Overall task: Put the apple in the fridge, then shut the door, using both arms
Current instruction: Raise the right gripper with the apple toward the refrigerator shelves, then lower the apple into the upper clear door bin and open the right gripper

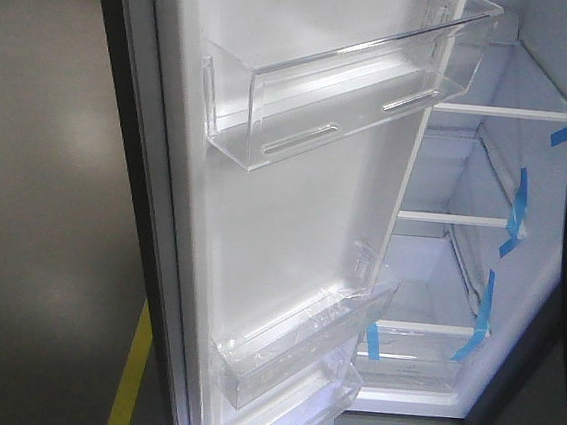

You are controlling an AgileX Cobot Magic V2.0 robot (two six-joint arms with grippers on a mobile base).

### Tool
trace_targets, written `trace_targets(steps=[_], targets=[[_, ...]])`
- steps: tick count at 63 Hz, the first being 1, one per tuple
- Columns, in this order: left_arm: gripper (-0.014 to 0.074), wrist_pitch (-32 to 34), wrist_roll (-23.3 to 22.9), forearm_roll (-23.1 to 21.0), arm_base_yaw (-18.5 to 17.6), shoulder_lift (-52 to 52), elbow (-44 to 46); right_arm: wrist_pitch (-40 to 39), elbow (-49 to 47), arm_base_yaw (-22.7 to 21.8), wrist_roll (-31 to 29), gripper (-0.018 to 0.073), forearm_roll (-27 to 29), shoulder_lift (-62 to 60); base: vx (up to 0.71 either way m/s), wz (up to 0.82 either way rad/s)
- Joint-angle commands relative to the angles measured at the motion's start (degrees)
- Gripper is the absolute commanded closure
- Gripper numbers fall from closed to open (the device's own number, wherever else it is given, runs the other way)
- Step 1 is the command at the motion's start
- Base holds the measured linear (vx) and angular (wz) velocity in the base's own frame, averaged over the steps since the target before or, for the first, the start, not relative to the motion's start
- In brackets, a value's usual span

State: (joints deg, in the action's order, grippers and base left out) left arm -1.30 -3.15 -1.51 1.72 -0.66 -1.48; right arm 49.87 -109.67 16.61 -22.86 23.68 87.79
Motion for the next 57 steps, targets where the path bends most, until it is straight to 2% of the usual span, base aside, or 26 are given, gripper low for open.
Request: trace_targets(steps=[1, 29, 36, 50, 57], targets=[[0.0603, 4.18, -0.29, -0.14, -0.39, -0.86, -1.22, -4.13, -3.65, 0.06, 0.25, 0.0201, 1.07, 0.95, 0.0, 0.0], [0.0603, 4.18, -0.29, -0.14, -0.39, -0.86, -1.22, -4.22, -4.43, 0.06, 0.27, 0.0195, 0.66, 8.51, 0.0, 0.0], [0.0603, 4.18, -0.29, -0.14, -0.39, -0.86, -1.22, -3.83, -4.43, 0.06, 0.32, 0.0151, 0.53, 9.1, 0.0, 0.0], [0.0603, 4.18, -0.29, -0.14, -0.39, -0.86, -1.22, -3.2, -4.43, 0.06, 0.51, -0.0001, 0.64, 9.28, 0.0, 0.0], [0.0603, 4.18, -0.29, -0.14, -0.39, -0.86, -1.22, -2.97, -4.43, 0.06, 0.46, -0.0034, 0.71, 8.41, 0.0, 0.0]])
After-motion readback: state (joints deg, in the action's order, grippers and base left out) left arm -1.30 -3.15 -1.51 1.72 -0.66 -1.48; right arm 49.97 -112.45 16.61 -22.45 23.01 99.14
